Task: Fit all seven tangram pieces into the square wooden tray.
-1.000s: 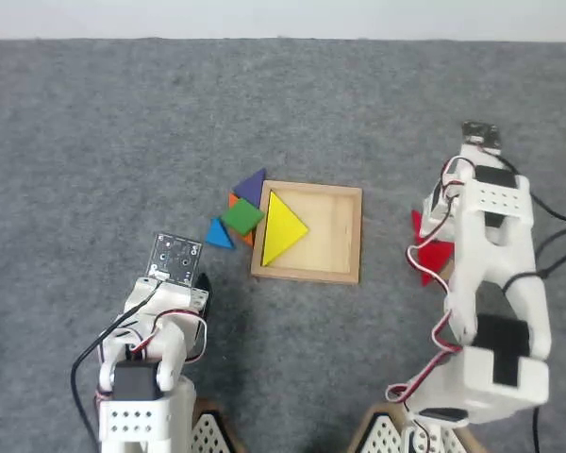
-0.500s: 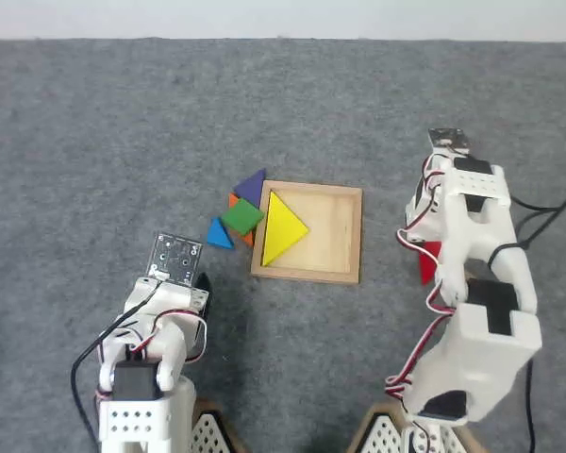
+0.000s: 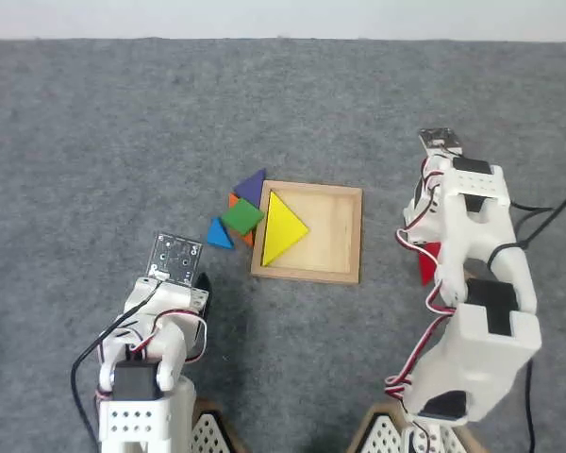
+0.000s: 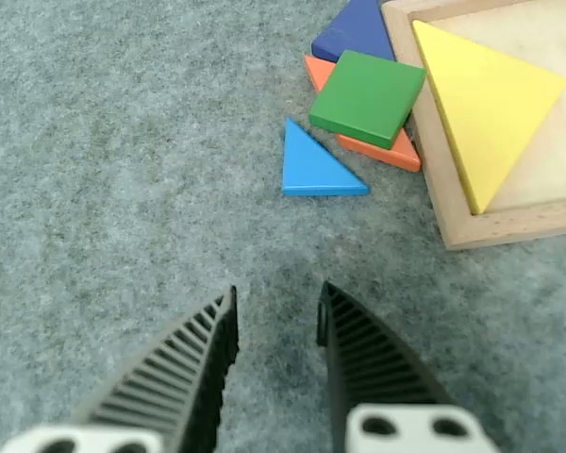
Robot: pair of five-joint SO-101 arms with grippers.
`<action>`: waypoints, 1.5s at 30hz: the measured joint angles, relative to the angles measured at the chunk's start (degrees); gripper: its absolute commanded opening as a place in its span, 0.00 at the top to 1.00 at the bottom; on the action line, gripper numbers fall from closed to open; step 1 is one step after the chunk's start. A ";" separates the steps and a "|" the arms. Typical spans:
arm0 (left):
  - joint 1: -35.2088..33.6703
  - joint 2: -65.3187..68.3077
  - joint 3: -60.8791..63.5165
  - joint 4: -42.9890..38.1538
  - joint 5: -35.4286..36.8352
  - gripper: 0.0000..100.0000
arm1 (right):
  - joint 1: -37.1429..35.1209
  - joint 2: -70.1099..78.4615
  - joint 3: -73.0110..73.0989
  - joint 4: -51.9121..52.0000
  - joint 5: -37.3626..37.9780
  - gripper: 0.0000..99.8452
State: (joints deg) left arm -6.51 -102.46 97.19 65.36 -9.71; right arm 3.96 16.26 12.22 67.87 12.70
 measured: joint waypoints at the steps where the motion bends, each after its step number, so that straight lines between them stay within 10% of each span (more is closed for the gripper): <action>1: 0.00 0.00 0.00 0.00 0.00 0.86 | 0.00 0.00 0.00 0.00 0.53 0.71; 13: 0.00 0.00 0.00 0.00 0.00 0.86 | 0.00 5.45 -2.46 -0.35 1.76 0.65; 22: 0.00 0.00 0.00 0.00 0.00 0.86 | 0.09 7.21 -4.22 -0.35 1.93 0.82; 45: 0.00 0.00 0.00 0.00 0.00 0.86 | -6.68 -7.56 -5.01 7.03 -4.31 0.87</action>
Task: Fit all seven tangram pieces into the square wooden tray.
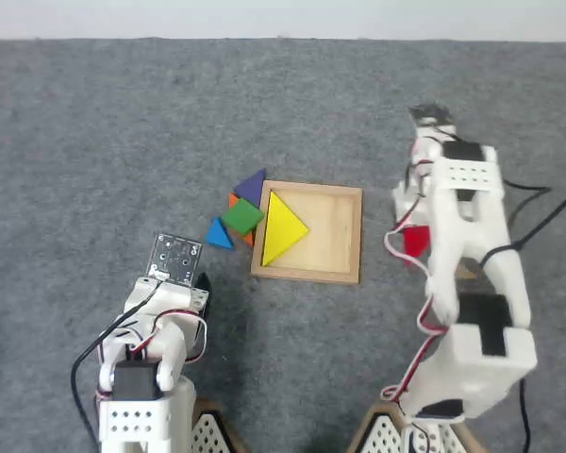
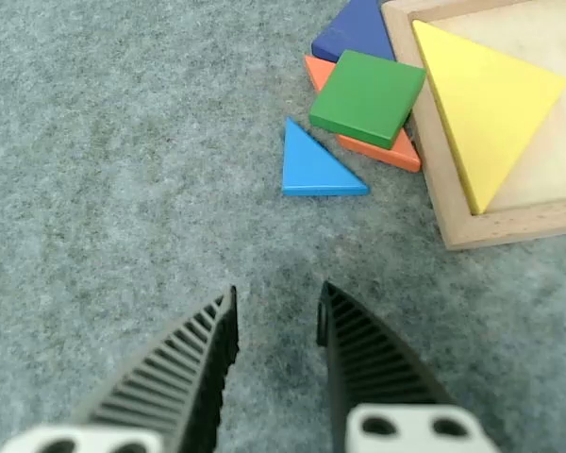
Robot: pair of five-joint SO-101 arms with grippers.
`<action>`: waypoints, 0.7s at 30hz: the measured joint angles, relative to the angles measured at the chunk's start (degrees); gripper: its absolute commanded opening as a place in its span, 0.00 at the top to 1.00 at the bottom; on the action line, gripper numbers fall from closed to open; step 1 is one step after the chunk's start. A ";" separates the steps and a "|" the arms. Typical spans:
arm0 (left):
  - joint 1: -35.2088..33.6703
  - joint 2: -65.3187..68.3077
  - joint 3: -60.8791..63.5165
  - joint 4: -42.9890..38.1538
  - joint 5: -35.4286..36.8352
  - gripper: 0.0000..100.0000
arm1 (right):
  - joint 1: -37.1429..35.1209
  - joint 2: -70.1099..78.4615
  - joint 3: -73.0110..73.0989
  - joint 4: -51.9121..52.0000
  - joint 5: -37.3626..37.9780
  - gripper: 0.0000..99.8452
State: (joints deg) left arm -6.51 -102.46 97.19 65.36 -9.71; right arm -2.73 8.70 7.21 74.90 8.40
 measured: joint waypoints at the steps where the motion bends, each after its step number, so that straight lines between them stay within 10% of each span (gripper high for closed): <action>1: 0.00 0.00 0.00 0.00 0.00 0.86 | -1.41 -0.88 0.00 0.09 -0.18 0.87; 12: 0.00 0.00 0.00 0.00 0.00 0.86 | -11.78 -2.02 0.00 0.35 -1.58 0.87; 21: 0.00 0.00 0.00 0.00 0.00 0.86 | -16.53 -2.02 -1.76 -2.46 -17.14 0.87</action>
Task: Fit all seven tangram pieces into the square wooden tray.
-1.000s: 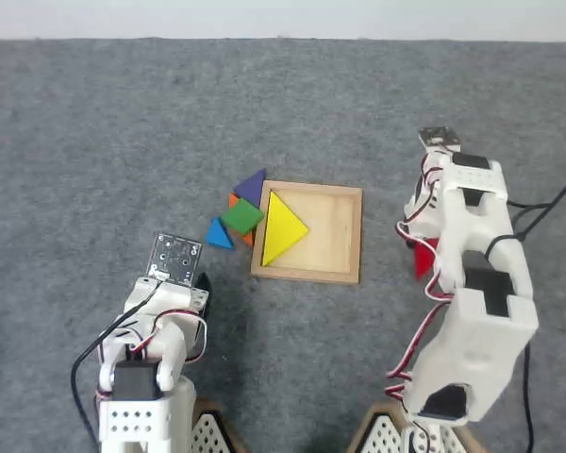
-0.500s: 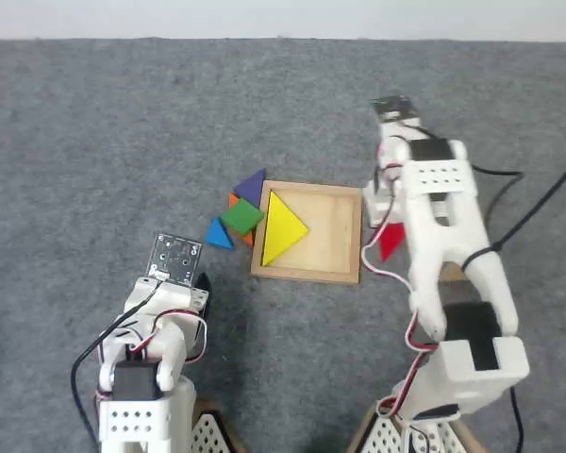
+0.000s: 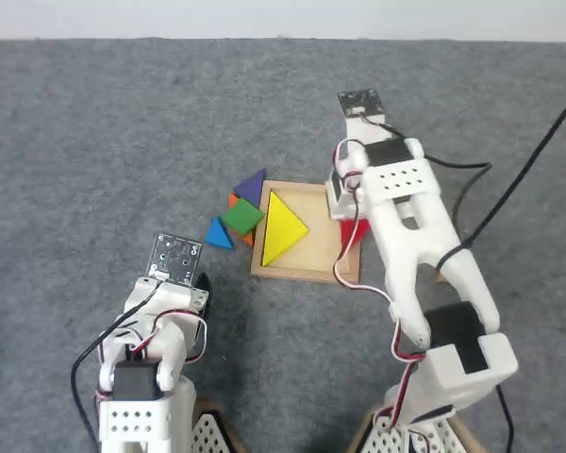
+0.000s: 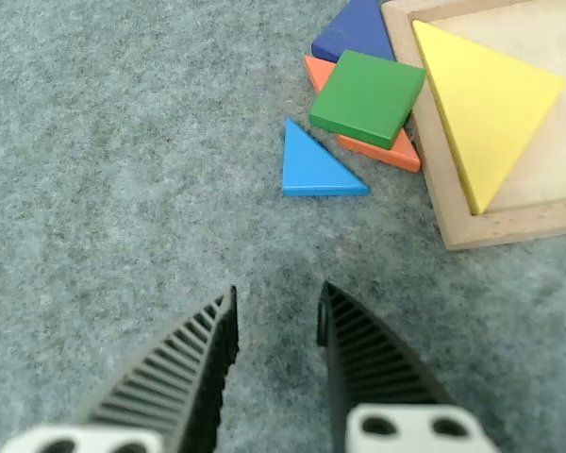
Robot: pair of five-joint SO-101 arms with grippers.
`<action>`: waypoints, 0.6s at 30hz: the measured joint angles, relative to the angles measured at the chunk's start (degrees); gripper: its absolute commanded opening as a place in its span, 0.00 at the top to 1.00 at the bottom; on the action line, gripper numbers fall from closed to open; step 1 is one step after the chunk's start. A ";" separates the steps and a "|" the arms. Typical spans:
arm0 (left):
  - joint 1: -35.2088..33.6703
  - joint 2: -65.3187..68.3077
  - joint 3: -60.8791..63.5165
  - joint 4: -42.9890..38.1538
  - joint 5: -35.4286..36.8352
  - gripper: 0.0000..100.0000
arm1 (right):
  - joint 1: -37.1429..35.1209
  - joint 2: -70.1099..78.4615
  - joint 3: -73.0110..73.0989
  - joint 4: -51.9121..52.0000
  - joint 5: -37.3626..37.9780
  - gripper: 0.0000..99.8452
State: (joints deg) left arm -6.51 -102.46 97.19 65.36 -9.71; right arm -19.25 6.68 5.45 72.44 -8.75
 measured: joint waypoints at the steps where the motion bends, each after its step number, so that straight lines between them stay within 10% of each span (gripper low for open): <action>1: 0.00 0.00 0.00 0.00 0.00 0.86 | -0.53 0.00 -0.09 -0.79 -1.85 0.87; 18: 0.00 0.00 0.00 0.00 0.00 0.86 | -3.43 30.33 -26.73 0.53 -41.23 0.87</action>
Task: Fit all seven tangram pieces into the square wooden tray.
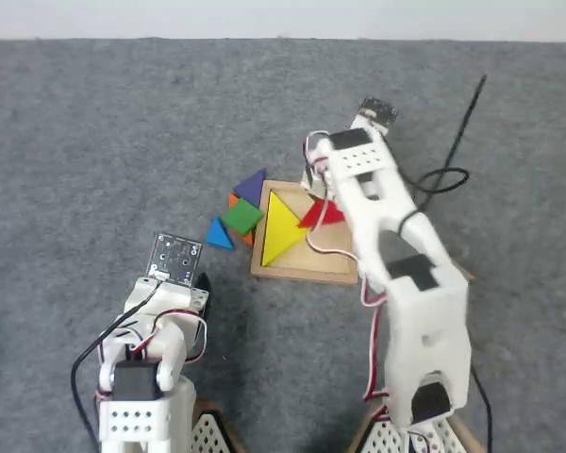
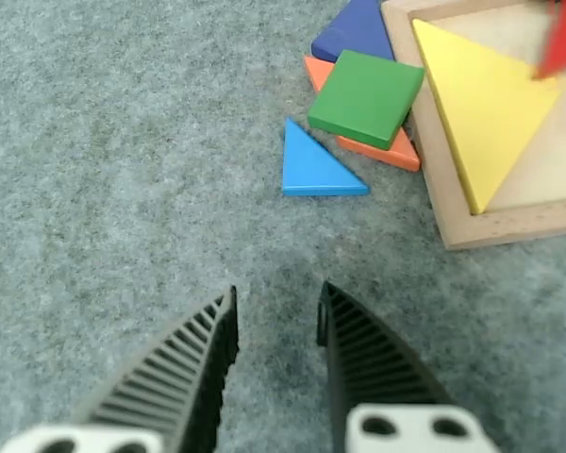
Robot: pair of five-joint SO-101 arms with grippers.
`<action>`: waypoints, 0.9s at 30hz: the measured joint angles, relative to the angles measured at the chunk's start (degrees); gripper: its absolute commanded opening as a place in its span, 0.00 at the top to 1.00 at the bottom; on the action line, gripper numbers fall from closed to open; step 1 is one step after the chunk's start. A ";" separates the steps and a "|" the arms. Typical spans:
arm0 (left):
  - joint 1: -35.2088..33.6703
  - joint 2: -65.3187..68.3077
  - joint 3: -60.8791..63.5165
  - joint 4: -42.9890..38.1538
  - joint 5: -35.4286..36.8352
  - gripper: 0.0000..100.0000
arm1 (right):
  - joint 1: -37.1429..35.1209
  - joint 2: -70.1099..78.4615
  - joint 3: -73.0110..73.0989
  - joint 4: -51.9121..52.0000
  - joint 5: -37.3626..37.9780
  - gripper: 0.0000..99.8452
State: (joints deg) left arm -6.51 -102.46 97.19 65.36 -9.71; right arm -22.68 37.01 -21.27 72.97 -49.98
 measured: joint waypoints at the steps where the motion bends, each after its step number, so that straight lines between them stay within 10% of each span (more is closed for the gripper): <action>1: 0.00 0.00 0.00 0.00 0.00 0.86 | -0.70 2.11 -2.73 1.58 -1.93 0.87; 19: 0.00 0.00 0.00 0.00 0.00 0.86 | -1.85 17.67 -31.21 12.66 -25.05 0.86; 27: 0.00 0.00 0.00 0.00 0.00 0.86 | -1.76 17.67 -36.92 20.13 -26.55 0.62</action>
State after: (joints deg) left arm -6.51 -102.46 97.19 65.36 -9.71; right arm -24.44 54.68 -58.20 93.10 -76.53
